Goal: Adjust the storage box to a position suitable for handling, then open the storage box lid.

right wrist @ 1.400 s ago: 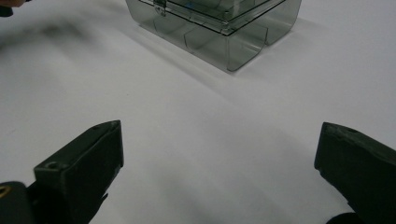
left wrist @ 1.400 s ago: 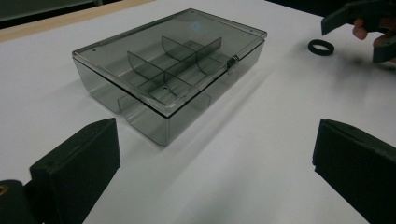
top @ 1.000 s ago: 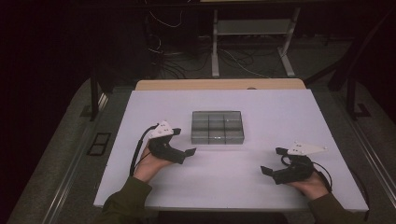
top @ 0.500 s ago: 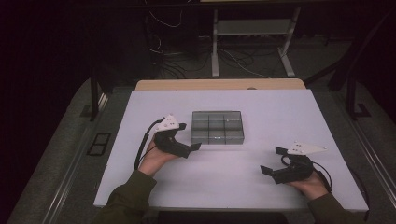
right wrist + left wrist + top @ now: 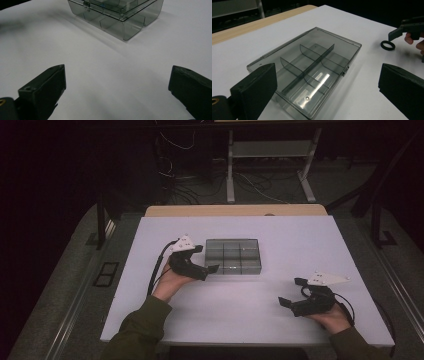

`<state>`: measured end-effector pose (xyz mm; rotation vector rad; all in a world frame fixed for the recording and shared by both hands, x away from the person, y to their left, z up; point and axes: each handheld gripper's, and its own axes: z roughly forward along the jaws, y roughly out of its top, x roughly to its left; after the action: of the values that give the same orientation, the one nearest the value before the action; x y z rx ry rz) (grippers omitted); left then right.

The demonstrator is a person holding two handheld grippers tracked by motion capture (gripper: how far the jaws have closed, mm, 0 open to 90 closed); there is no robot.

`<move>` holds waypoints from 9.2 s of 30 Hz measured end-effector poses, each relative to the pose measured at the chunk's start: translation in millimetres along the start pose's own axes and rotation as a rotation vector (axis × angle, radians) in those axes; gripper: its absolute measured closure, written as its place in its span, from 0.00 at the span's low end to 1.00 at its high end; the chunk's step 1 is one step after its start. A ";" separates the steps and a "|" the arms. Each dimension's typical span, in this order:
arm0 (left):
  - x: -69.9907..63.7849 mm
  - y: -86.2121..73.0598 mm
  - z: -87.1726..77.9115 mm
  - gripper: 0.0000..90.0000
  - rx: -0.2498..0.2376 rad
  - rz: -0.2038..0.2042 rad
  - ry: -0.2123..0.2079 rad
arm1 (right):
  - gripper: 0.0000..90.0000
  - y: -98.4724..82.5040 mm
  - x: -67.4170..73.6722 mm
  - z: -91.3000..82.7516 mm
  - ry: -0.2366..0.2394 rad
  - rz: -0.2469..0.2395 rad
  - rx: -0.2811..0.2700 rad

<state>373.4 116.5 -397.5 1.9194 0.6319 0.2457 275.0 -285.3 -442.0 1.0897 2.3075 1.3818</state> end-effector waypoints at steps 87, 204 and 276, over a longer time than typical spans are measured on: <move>79.4 61.0 135.7 0.99 0.383 -0.113 0.075 | 0.01 0.1 -2.6 0.4 0.016 0.011 0.007; -20.6 28.8 59.7 0.75 0.252 0.000 -0.136 | 0.01 -0.8 -0.9 -0.3 0.008 0.005 0.001; -33.7 -81.0 -69.0 0.78 0.065 -0.043 -0.069 | 0.64 -1.5 5.0 -3.2 0.052 -0.014 0.062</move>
<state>289.0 178.0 -436.8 1.9658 0.6407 0.1327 269.0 -284.4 -440.7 1.0653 2.4049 1.3581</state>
